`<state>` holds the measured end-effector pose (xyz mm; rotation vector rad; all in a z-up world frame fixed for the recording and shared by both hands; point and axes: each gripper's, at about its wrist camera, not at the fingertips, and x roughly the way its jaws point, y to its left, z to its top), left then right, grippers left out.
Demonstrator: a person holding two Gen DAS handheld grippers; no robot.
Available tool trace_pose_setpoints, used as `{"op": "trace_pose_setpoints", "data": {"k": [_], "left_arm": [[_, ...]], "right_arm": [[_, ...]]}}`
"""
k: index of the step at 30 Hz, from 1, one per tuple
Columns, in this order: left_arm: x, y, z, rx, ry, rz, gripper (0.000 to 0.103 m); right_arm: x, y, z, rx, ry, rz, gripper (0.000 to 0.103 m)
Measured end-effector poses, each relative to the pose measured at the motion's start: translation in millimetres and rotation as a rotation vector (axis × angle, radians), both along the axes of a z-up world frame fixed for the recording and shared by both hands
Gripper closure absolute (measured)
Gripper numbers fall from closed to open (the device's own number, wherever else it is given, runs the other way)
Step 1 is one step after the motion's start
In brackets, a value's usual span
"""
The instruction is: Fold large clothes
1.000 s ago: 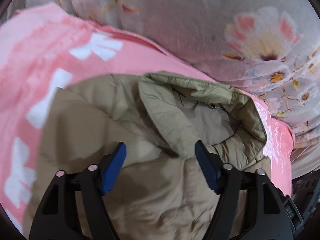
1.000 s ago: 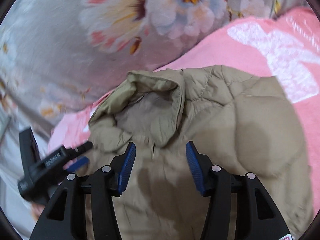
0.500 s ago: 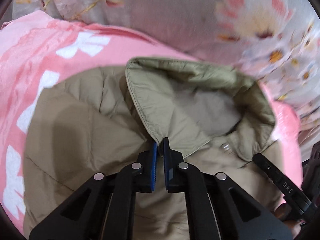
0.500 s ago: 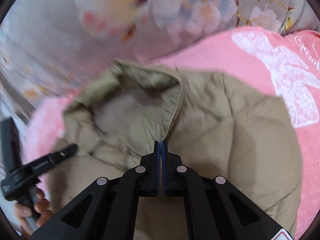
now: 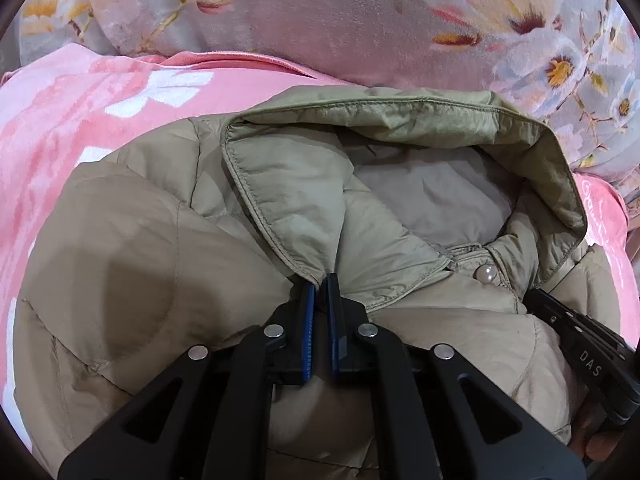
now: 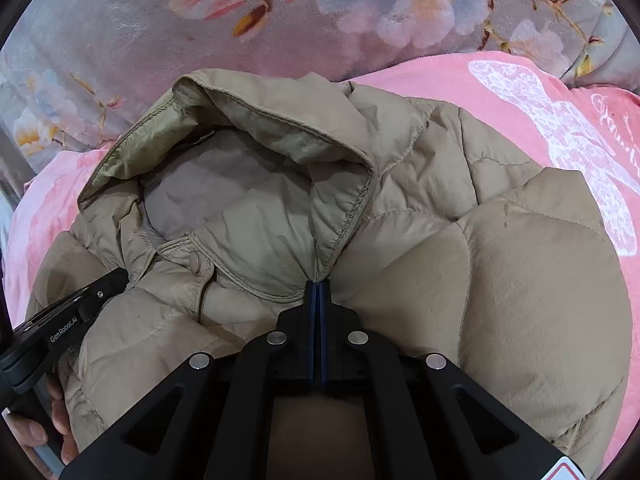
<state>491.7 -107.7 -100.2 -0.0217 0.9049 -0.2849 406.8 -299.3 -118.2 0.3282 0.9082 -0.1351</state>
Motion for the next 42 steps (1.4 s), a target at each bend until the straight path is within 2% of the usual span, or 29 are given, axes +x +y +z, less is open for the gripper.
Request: {"op": "trace_pose_setpoints", "data": {"k": [3,5,8,10,13,16,19,22,25,28,31,32,33,37,42], "left_arm": [[-3,-2,2,0.025,-0.013,0.002,0.096],[-9,1,8,0.034,-0.025,0.0,0.093],[-25,20,30,0.015,-0.043,-0.014,0.088],[-28,36,56,-0.012,-0.083,-0.025,0.088],[-8,45,101,-0.031,-0.152,0.035,0.087],[27,43,130,-0.121,-0.147,0.1,0.084],[64,35,130,-0.209,-0.06,0.172,0.083],[83,25,116,-0.245,-0.002,0.192,0.083],[92,7,90,-0.202,0.077,0.168,0.085],[80,-4,72,-0.138,0.1,0.091,0.086],[68,-9,58,-0.019,0.109,0.035,0.087],[66,-9,52,0.018,0.117,0.029,0.09],[63,-9,43,0.056,0.127,0.024,0.091],[54,-14,30,0.131,0.096,0.008,0.091],[44,-26,19,0.199,0.029,-0.003,0.092]], "right_arm": [[2,3,3,-0.026,0.014,0.018,0.103],[-2,9,9,-0.09,0.054,0.078,0.103],[-26,6,32,-0.14,0.073,0.123,0.099],[-38,-4,57,-0.143,0.026,0.105,0.098],[-27,-21,98,-0.086,-0.087,0.045,0.096],[3,-33,126,0.016,-0.204,-0.033,0.095],[34,-39,122,0.086,-0.24,-0.111,0.095],[60,-40,100,0.128,-0.214,-0.136,0.094],[78,-34,71,0.136,-0.125,-0.107,0.093],[70,-23,57,0.145,-0.06,0.002,0.092],[58,-13,49,0.035,0.005,0.093,0.094],[55,-15,42,0.006,0.04,0.096,0.101],[53,-16,38,-0.002,0.056,0.094,0.103],[52,-26,25,0.021,0.073,0.086,0.103],[57,-18,13,-0.035,0.074,0.091,0.103]]}}
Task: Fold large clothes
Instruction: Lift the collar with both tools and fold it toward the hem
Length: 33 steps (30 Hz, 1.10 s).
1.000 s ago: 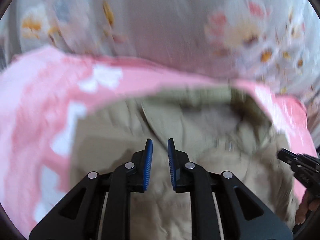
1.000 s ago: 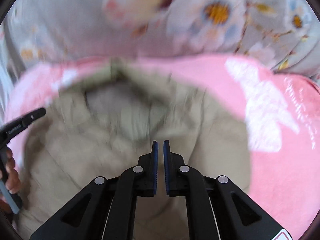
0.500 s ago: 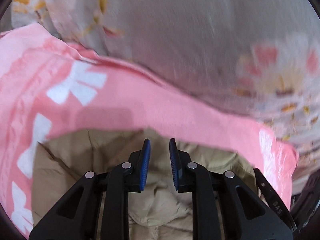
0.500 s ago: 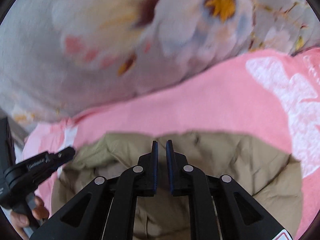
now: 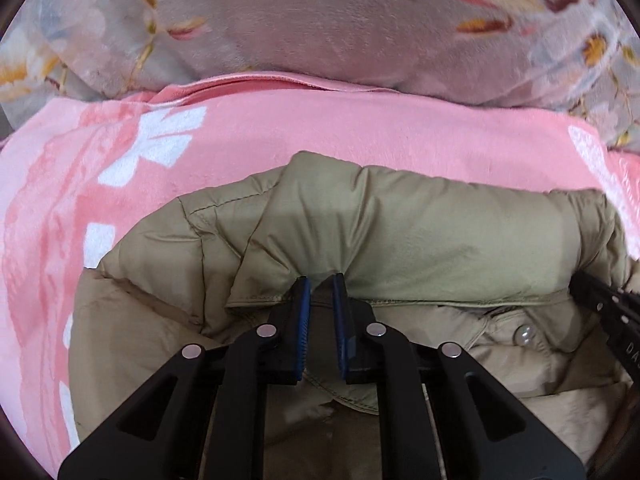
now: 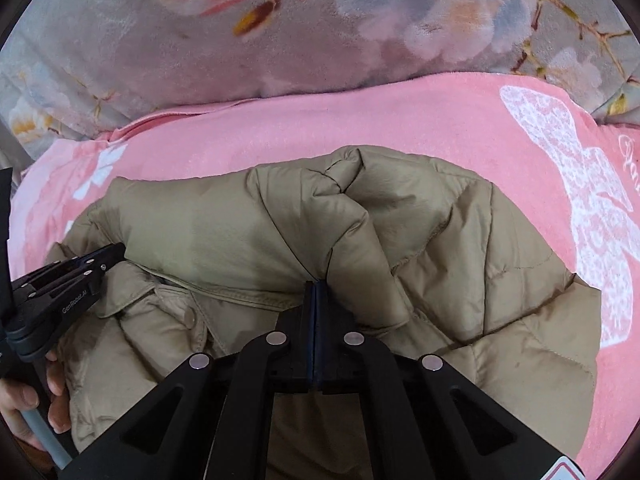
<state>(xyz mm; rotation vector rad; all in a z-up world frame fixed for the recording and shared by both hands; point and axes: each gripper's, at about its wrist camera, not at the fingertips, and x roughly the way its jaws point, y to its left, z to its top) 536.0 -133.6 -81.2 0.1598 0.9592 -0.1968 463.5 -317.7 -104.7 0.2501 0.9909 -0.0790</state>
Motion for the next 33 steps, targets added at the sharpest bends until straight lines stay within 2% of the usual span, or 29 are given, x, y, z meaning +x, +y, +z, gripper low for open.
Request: {"op": "trace_pose_setpoints", "data": {"k": [12,33], "left_arm": [[-10,2,-8,0.003,-0.095,0.012,0.092],[-9,-1,-9,0.025,-0.117,0.011,0.092]], "right_arm": [[0,8,-12,-0.053,-0.074,-0.025,0.103],[-2,13,-13,-0.107,-0.092,-0.024,0.103]]}}
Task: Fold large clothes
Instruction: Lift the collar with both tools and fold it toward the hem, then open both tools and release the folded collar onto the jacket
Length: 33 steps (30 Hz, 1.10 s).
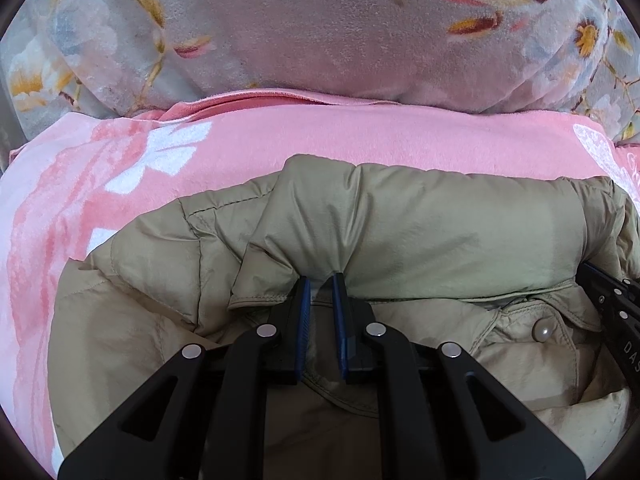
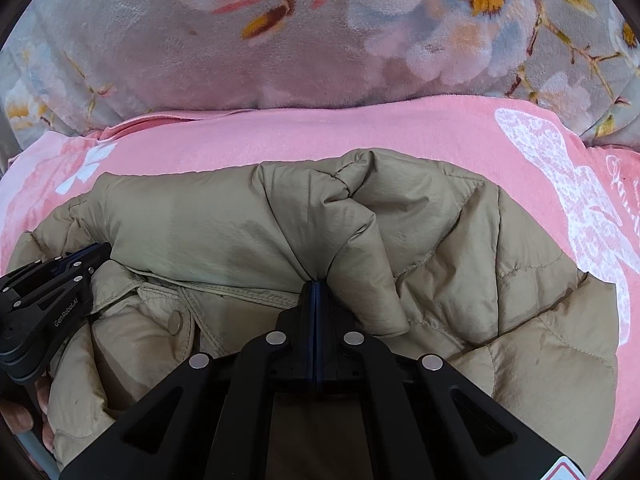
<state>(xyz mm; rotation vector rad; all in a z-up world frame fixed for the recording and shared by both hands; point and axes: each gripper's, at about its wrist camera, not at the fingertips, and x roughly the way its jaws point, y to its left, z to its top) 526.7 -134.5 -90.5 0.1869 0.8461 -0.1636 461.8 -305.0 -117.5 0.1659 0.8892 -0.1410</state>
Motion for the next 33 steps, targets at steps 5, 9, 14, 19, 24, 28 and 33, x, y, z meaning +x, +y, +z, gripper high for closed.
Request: {"op": "trace_pose_setpoints", "data": {"k": [5,9,14,19,24,28,33], "left_arm": [[0,-3,0,0.021,-0.004,0.001,0.092],[-1,-4,0,0.03,-0.006,0.001,0.092],[1,-8,-2,0.065,-0.011,0.003,0.093],[-25,2,17,0.095,-0.005,0.017,0.07],[-114,70,64,-0.113,-0.018,-0.045,0.017],[-188,150,75,-0.198,0.064,-0.024,0.014],[-267,241,52,-0.244,0.168,0.085,0.014]], "right_arm": [[1,3,0,-0.026,0.003,0.001,0.103],[2,5,-1,-0.037,0.002,0.001,0.103],[2,-3,-1,0.024,-0.019,0.001,0.103],[-34,-31,17,0.244,-0.019,-0.019,0.095],[-146,-35,62,0.187,-0.059,0.003,0.051],[-266,-38,70,0.111,-0.026,0.004,0.037],[-391,-50,49,0.139,0.025,-0.069,0.034]]}}
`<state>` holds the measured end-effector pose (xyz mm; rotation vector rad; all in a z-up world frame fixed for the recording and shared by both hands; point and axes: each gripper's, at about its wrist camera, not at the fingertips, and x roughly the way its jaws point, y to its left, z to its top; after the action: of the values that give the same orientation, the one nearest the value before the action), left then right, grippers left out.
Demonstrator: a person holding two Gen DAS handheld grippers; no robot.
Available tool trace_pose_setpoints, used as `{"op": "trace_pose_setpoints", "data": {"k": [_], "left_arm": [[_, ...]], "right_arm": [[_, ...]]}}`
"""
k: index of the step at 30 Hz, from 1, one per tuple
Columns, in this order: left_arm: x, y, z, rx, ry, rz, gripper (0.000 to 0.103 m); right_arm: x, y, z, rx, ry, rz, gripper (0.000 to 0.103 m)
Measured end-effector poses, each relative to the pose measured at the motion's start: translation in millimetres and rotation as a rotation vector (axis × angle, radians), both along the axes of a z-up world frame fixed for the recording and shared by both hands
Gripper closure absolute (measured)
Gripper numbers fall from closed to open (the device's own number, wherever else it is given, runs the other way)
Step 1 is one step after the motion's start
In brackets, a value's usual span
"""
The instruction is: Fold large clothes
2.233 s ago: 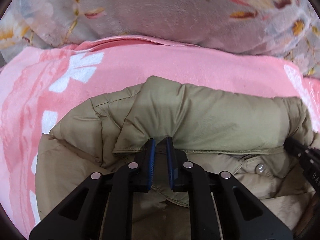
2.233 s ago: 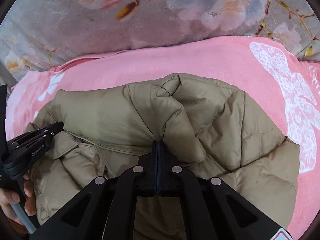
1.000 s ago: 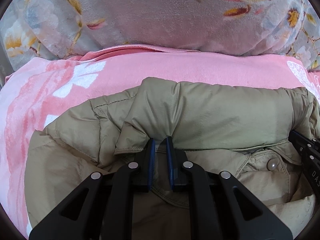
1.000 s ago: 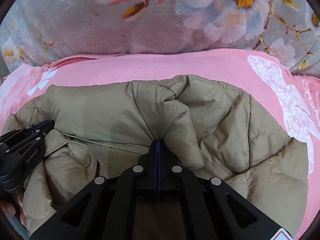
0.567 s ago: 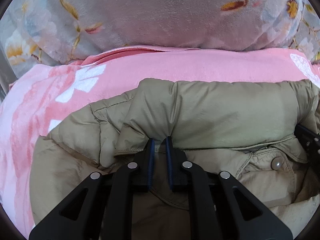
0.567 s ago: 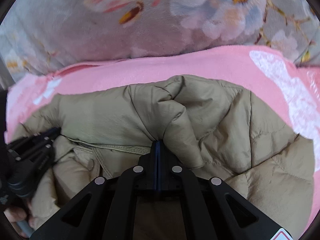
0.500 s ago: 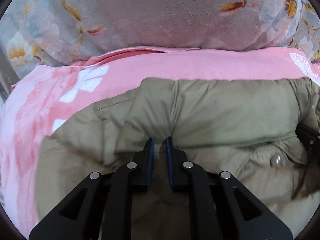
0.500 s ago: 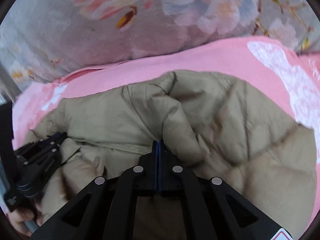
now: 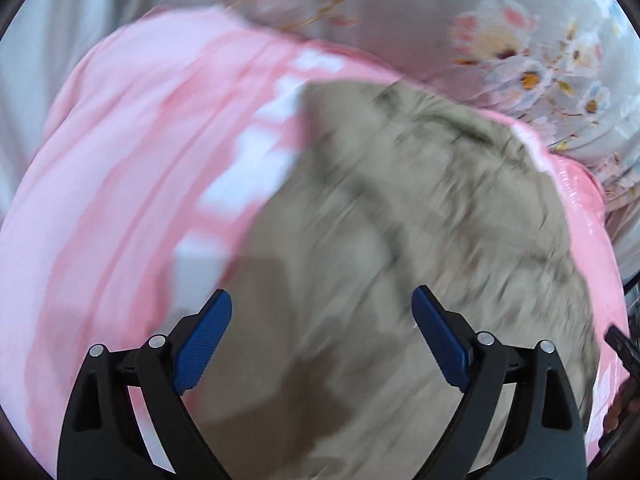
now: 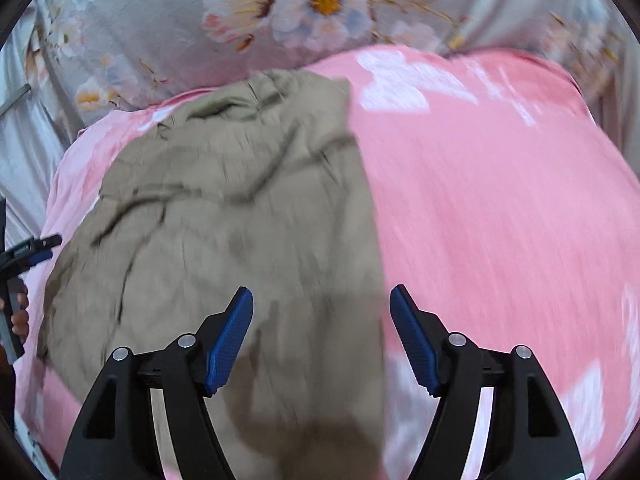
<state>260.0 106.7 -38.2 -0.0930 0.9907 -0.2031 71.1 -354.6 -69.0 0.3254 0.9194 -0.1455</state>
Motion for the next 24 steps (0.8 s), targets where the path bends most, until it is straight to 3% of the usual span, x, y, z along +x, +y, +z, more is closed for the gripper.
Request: {"op": "trace_pose_setpoints", "data": {"k": [2,6,10,13,16,18,19,21,23,24], "left_arm": [[-28,24,-11,0.007,0.027,0.016,0.014],[-76,51,-26,0.004,0.053,0.026,0.014],[-90,62,-43,-0.124,0.099,0.061,0.014],[-91,58,-45,-0.131,0.068,0.094,0.014],[-95,48,-44,-0.154,0.061,0.081,0.031],[-98,44,-41,-0.142,0.056,0.075,0.04],[-100,41,-39,-0.147,0.05,0.059,0.051],[-104,38,-33,-0.136,0.038,0.044,0.07],[-108,37,-29,-0.13,0.025,0.032,0.095],[-110,37,-25,-0.11,0.012,0.029,0.095]], "right_arm": [[-40,-2,-16,0.052,0.033,-0.041,0.034],[-82,10,-37,0.11,0.04,-0.069,0.034],[-92,17,-43,0.163,-0.015,-0.096,0.032],[-89,17,-44,0.225,-0.054,-0.124,0.032],[-79,20,-46,0.253,-0.061,-0.152,0.037],[-74,26,-46,0.213,-0.051,-0.177,0.055],[-75,27,-45,0.214,-0.055,-0.181,0.061],[-76,28,-42,0.229,-0.066,-0.179,0.084],[-80,32,-32,0.218,-0.092,-0.17,0.093],[-83,34,-27,0.204,-0.102,-0.168,0.096]]}}
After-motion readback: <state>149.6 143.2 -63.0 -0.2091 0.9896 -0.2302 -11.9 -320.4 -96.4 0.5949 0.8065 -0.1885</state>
